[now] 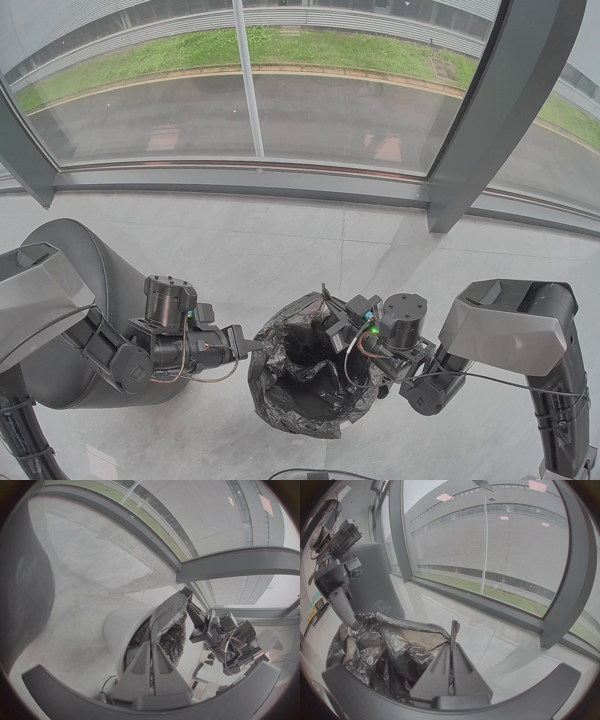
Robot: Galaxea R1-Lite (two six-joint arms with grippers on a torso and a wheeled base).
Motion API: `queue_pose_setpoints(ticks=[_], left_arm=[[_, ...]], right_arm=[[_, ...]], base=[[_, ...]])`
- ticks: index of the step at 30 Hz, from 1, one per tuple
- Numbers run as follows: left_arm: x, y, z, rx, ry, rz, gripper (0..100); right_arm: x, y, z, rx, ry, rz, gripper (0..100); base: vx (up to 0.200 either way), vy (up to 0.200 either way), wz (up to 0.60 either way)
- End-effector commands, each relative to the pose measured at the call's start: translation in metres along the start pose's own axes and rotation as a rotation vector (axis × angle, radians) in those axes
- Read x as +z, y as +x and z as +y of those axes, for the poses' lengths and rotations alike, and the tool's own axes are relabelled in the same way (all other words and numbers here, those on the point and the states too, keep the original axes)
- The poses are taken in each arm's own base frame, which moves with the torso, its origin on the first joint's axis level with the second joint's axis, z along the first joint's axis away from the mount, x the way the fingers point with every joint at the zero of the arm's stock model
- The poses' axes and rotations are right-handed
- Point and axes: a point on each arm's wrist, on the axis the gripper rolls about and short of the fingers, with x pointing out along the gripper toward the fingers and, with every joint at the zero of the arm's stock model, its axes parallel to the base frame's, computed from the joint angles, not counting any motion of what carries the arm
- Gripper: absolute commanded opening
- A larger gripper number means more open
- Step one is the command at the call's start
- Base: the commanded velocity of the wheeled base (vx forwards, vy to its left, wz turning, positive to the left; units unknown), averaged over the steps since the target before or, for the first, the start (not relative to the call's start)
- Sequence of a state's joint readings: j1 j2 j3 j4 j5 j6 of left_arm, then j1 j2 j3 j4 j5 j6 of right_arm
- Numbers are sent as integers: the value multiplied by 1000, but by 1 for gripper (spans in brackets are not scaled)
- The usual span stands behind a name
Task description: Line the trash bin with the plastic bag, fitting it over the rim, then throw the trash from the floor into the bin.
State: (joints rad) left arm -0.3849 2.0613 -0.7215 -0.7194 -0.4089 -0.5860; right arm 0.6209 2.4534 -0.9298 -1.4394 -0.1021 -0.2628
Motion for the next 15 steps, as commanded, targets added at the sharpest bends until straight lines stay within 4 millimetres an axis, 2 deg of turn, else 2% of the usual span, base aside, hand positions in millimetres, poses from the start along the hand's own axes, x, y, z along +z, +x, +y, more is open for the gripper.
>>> queue_pose_setpoints(ticks=[1, 15], left_arm=[[2, 5, 7, 12, -11, 1, 0], [7, 8, 11, 17, -17, -11, 0]], right_arm=[[-10, 10, -4, -16, -10, 5, 0], [-11, 10, -1, -19, -15, 1, 0]], base=[[0, 0, 0], [0, 0, 0]])
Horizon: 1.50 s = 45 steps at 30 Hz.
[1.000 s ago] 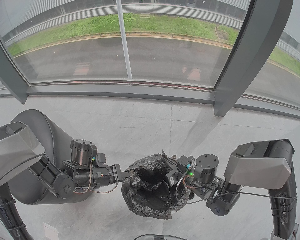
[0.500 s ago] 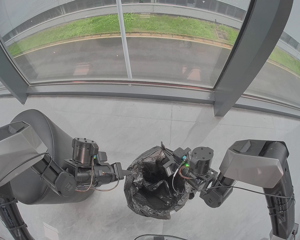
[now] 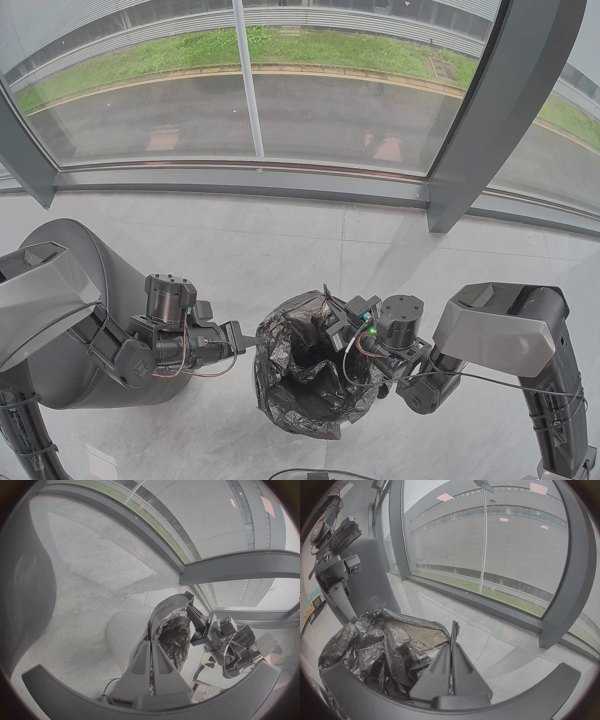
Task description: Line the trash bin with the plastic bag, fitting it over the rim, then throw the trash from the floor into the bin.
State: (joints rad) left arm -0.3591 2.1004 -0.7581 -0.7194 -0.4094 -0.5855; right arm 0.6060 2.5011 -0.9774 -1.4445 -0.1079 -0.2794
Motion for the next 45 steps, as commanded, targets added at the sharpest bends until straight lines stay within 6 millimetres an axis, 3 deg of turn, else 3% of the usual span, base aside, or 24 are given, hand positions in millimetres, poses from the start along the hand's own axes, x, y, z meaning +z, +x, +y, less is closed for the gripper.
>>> queue_pose_setpoints(ticks=[1, 9, 15, 22, 23, 34, 45], left_arm=[[-1, 1, 1, 2, -2, 3, 0], [-2, 0, 1, 6, 26, 1, 0], [-8, 4, -12, 132, 155, -110, 0], [-18, 4, -17, 113, 191, -131, 0], [-18, 5, -16, 113, 192, -130, 100], [-26, 4, -15, 140, 289, -113, 100], [-17, 21, -2, 260, 296, -171, 100]], right_arm=[[0, 0, 1, 2, 0, 0, 0], [0, 0, 3, 0, 2, -3, 0], [0, -1, 3, 2, 0, -1, 0], [1, -1, 3, 1, 1, -3, 0], [1, -1, 3, 1, 1, -3, 0], [0, -1, 3, 4, 3, 0, 0], [-1, -2, 3, 4, 5, 3, 0]], base=[[0, 0, 0], [0, 0, 0], [0, 0, 0], [0, 0, 0], [0, 0, 0], [0, 0, 0], [0, 0, 0]])
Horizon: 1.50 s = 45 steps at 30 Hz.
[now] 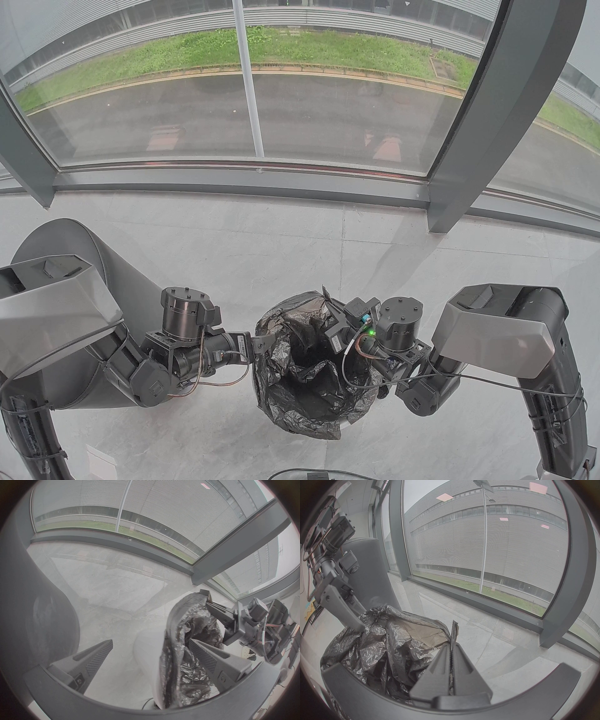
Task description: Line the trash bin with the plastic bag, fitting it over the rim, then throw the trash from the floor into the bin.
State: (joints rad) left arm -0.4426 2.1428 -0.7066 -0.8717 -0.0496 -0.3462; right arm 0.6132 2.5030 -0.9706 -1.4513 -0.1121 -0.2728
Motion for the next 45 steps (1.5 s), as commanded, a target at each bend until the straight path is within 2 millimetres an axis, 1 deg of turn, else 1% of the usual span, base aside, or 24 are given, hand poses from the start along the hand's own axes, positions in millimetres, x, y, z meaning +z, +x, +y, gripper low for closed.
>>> queue_pose_setpoints(ticks=[1, 7, 16, 20, 27, 35, 40, 45], left_arm=[[-1, 8, 5, 29, 7, -1, 100], [0, 15, 10, 123, 1, -35, 100], [3, 13, 9, 132, -5, -49, 100], [0, 14, 12, 192, -7, -55, 100], [-5, 8, 14, 223, -2, -46, 100], [-20, -2, 19, 239, 4, 12, 100], [-21, -2, 27, 258, -8, 22, 100], [-22, 3, 29, 259, -11, 27, 100]], right_arm=[[-1, 0, 0, 1, -1, 2, 0], [1, 0, 1, 0, 0, -1, 0], [0, 0, 1, 2, 0, 0, 0], [0, 0, 2, 5, -1, -1, 0], [0, 0, 3, 6, -1, -2, 0], [0, -1, 2, 1, -1, -11, 0], [-2, 0, 3, 1, 0, -8, 0], [-4, 0, 3, 2, -2, -5, 0]], base=[[0, 0, 0], [0, 0, 0], [0, 0, 0], [0, 0, 0], [0, 0, 0], [0, 0, 0], [0, 0, 0], [0, 0, 0]])
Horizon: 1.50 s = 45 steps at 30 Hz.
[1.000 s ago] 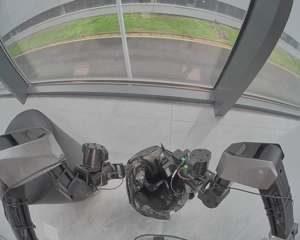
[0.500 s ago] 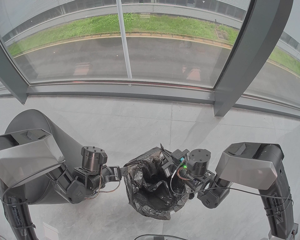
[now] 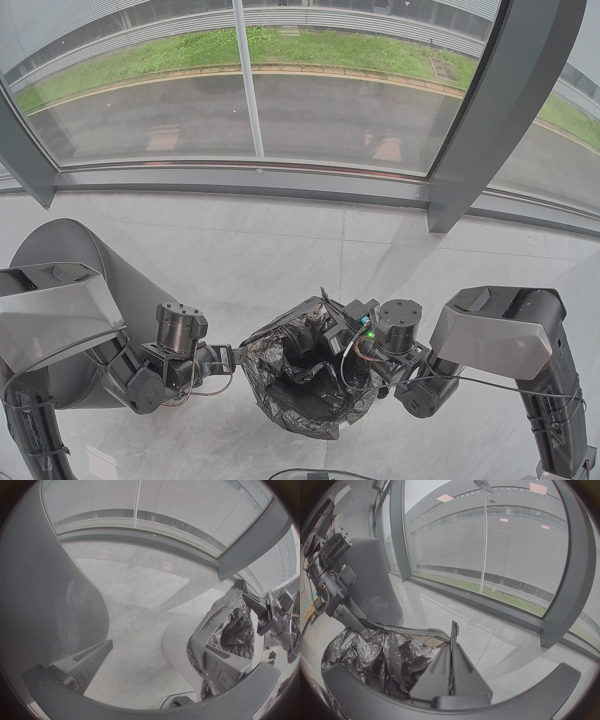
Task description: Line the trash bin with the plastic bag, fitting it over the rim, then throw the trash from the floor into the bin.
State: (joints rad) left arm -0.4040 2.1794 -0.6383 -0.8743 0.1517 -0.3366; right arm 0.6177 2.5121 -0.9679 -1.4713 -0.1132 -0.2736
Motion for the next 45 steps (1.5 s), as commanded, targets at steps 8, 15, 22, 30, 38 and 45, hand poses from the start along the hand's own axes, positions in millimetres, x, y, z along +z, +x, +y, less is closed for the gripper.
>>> queue_pose_setpoints(ticks=[8, 15, 22, 30, 38, 45], left_arm=[[-9, 14, 1, -11, 0, 0, 100], [-12, 21, 2, -23, -1, 1, 100], [-13, 21, 2, -22, -3, 5, 100], [-23, 25, 0, -69, -20, 53, 100], [-22, 28, -2, -104, -27, 58, 100], [-21, 27, -3, -132, -29, 62, 100]], right_arm=[[-2, 1, 0, -3, -1, 1, 0], [1, 1, -1, -5, -2, -6, 0], [0, 1, -1, -4, 0, -3, 0], [1, 1, -1, -6, 0, -6, 0], [1, 1, -3, -11, -1, -6, 0], [2, 2, -3, -35, -4, -2, 100]], base=[[0, 0, 0], [0, 0, 0], [0, 0, 0], [0, 0, 0], [0, 0, 0], [0, 0, 0]])
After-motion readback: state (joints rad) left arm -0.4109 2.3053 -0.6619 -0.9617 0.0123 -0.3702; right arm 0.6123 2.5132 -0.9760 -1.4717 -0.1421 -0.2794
